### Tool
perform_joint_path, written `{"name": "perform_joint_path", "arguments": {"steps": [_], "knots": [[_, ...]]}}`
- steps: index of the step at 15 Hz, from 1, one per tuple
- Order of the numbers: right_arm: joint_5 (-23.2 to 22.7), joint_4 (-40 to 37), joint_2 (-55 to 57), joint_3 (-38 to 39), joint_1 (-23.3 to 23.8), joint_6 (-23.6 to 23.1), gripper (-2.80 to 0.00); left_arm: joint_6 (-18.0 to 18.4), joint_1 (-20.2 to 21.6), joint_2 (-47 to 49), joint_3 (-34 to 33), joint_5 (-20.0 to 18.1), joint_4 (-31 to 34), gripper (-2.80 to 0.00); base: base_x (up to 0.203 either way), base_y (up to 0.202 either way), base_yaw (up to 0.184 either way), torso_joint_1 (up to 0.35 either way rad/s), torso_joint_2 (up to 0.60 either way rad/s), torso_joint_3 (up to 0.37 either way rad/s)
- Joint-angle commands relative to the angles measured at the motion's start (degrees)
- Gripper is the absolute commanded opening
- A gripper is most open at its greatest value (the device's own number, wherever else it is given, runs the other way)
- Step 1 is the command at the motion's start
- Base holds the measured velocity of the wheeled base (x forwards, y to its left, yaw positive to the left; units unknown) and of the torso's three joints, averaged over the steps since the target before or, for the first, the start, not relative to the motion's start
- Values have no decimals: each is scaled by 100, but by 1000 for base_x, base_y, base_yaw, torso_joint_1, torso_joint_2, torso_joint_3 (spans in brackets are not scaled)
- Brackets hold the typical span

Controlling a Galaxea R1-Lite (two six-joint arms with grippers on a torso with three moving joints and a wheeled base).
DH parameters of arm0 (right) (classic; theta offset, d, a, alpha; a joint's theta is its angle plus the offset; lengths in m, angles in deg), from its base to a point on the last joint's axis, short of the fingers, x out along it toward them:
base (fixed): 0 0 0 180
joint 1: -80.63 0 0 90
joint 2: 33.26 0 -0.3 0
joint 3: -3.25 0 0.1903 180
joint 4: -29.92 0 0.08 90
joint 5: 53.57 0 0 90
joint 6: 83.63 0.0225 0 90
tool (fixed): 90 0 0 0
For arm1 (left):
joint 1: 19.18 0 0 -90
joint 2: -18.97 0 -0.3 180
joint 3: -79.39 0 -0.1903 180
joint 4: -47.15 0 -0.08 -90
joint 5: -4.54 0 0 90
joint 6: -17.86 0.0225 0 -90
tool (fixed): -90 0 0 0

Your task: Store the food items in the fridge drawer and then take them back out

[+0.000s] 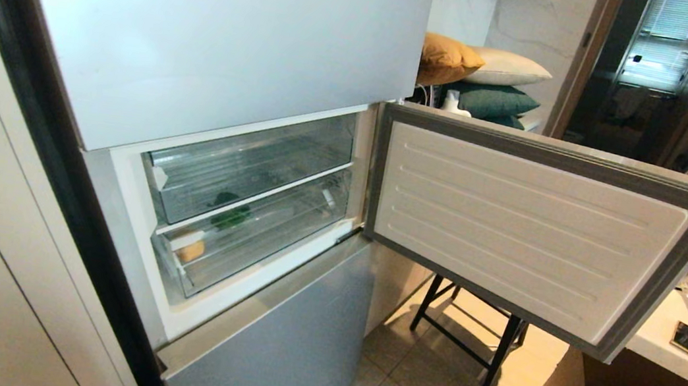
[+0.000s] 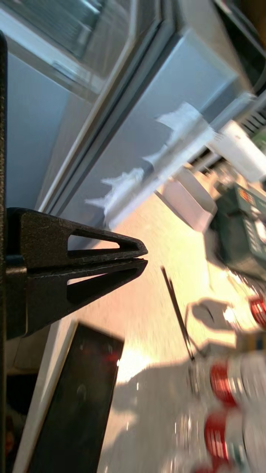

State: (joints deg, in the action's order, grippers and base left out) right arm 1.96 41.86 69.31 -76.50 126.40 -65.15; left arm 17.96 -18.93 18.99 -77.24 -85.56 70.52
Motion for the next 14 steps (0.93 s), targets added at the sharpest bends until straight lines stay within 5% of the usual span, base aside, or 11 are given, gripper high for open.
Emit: {"name": "perform_joint_path", "arguments": {"steps": [1,14], "knots": [[-22,24,249,-92,-259,-40,-280,-1,2,-2,0,-7,0,-280,0,0,0,0,0,0],[399,143,1167,-1237,-430,-95,-280,-1,2,-2,0,1,0,-280,0,0,0,0,0,0]]}}
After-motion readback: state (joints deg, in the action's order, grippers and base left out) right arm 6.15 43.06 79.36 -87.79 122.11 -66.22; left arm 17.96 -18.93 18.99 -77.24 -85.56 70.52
